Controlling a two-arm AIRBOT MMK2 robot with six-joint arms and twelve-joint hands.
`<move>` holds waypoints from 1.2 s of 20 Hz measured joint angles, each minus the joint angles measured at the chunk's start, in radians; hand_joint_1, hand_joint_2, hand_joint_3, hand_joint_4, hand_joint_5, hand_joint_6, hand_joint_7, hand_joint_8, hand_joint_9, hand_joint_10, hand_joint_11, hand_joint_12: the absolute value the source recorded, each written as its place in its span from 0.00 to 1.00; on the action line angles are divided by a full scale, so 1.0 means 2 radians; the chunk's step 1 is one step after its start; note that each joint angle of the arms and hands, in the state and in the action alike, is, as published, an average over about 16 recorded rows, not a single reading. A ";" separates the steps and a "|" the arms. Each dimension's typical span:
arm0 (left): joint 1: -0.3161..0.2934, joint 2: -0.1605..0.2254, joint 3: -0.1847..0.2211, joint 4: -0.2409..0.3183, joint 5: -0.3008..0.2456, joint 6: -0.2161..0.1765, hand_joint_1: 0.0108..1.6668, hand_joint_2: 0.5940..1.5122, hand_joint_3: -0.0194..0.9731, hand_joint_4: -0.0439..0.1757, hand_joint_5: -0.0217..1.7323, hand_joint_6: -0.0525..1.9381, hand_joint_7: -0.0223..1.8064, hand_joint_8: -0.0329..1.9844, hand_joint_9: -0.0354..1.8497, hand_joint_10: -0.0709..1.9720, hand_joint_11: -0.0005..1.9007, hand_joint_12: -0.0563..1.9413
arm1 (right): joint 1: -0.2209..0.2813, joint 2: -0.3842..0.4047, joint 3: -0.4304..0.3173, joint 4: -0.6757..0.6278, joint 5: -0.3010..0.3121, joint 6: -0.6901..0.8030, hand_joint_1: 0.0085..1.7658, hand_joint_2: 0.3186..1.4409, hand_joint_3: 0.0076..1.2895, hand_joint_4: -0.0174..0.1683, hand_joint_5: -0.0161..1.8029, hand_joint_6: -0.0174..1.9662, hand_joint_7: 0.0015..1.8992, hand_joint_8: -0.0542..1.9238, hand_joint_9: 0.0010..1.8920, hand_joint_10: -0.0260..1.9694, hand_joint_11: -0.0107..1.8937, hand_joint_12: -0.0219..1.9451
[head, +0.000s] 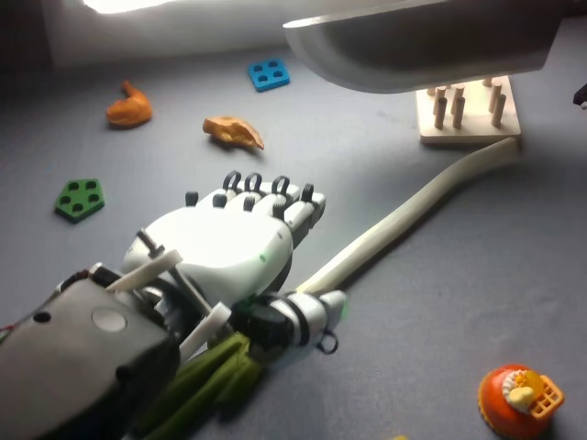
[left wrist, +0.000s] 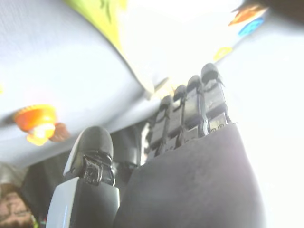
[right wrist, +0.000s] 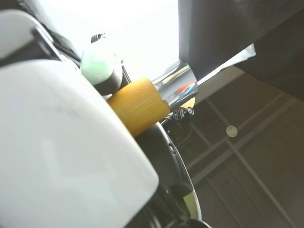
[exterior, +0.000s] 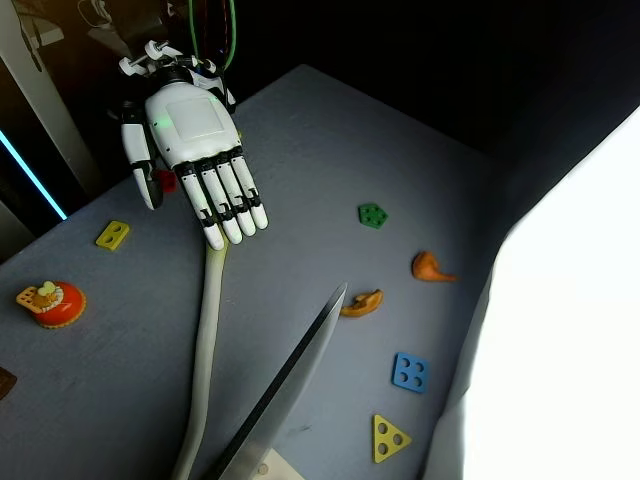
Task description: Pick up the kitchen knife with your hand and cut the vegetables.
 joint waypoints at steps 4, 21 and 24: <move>-0.025 0.012 -0.001 -0.012 0.017 0.014 0.11 0.88 0.04 0.21 0.03 0.04 0.03 0.02 0.03 0.04 0.01 0.08 | 0.000 -0.011 0.014 0.005 -0.008 0.000 0.88 0.27 0.76 0.98 0.76 0.97 0.80 0.91 0.82 0.90 0.84 0.92; -0.070 0.044 -0.008 -0.024 0.059 0.034 0.12 0.88 0.04 0.21 0.05 0.04 0.06 0.02 0.05 0.04 0.01 0.12 | -0.003 -0.016 0.015 0.003 -0.003 -0.003 0.88 0.27 0.75 0.98 0.75 0.97 0.80 0.91 0.82 0.90 0.84 0.92; -0.071 0.044 -0.008 -0.024 0.061 0.036 0.12 0.88 0.04 0.21 0.05 0.04 0.06 0.02 0.05 0.04 0.01 0.12 | -0.006 -0.016 0.015 -0.001 0.002 -0.003 0.88 0.27 0.75 0.98 0.75 0.97 0.80 0.91 0.82 0.90 0.84 0.92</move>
